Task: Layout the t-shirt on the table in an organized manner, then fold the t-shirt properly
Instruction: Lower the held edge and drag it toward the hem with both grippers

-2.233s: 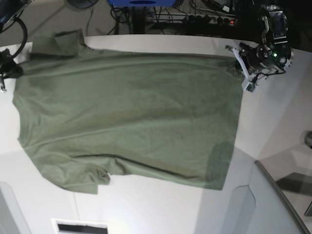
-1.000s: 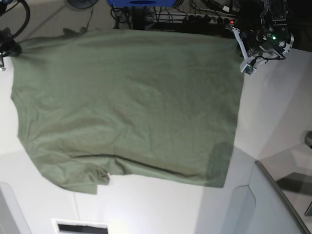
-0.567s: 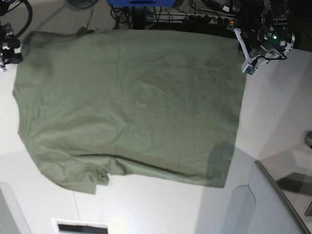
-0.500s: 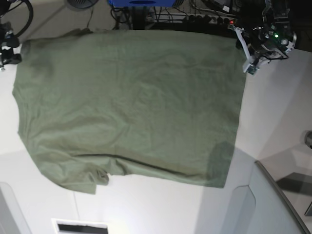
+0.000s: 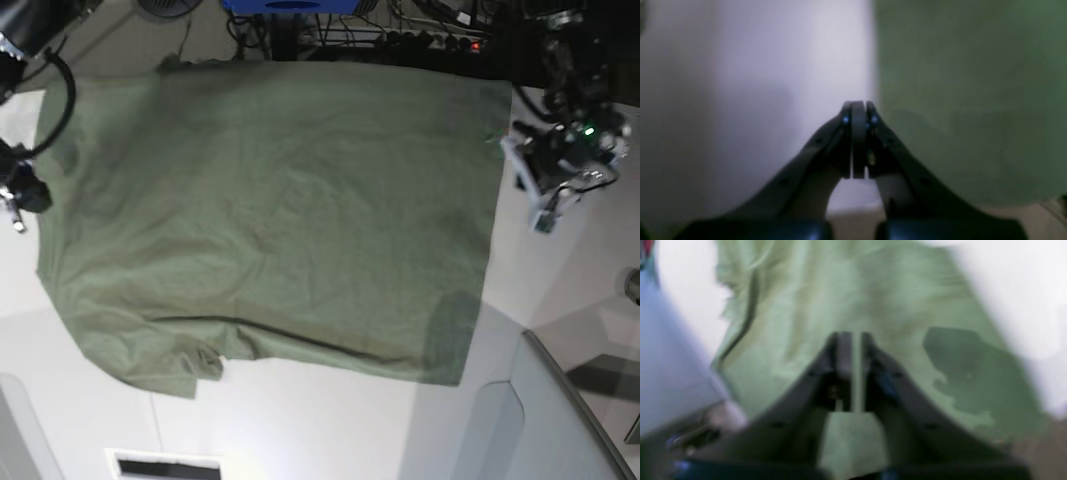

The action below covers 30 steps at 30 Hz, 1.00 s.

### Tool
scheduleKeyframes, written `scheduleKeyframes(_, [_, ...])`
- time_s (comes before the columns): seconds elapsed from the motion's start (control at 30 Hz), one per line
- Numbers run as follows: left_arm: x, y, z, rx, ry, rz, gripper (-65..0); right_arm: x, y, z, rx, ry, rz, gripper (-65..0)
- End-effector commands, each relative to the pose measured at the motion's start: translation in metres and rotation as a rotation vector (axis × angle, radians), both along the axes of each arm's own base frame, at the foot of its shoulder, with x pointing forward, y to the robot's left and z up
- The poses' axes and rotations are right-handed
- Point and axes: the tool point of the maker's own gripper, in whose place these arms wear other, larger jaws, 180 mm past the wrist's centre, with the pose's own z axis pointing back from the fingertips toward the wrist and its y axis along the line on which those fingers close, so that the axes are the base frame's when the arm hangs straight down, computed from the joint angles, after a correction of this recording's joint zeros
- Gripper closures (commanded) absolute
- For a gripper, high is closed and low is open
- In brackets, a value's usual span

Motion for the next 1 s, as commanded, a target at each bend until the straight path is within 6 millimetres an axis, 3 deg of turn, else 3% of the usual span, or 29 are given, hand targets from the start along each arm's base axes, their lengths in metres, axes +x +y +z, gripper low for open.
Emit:
scheduleKeyframes(0.0, [0.013,-0.006,0.001,-0.014,-0.019,-0.01,0.0,0.011,-0.004,-0.001,0.0,-0.008,-0.004,-0.6])
scheduleKeyframes(0.13, [0.04,-0.042,-0.022,-0.123,-0.026,-0.048,0.0,0.036,0.01,-0.038,0.037,0.024,-0.003,-0.8])
scheduleKeyframes(0.2, [0.048,-0.047,-0.026,-0.147,-0.032,-0.049,0.0,0.046,0.016,-0.048,0.014,0.036,0.03,-0.8])
scheduleKeyframes(0.43, [0.054,-0.04,-0.04,-0.158,-0.017,-0.037,0.0,0.051,0.009,-0.068,-0.049,0.068,0.042,-0.8])
scheduleKeyframes(0.53, [0.05,-0.035,-0.056,-0.127,0.027,-0.038,0.0,0.046,0.009,-0.082,-0.026,0.106,0.026,-0.9])
scheduleKeyframes(0.67, [0.056,-0.041,-0.069,-0.16,0.038,-0.031,0.0,0.049,0.01,-0.091,-0.014,0.119,0.003,-1.2])
scheduleKeyframes(0.87, [0.091,-0.046,-0.065,-0.2,0.024,-0.011,0.0,0.076,0.001,-0.095,-0.138,0.149,0.03,-1.5])
scheduleKeyframes(0.97, [0.116,-0.044,-0.055,-0.198,-0.019,0.053,0.0,0.1,0.001,-0.089,-0.215,0.087,0.093,-1.5])
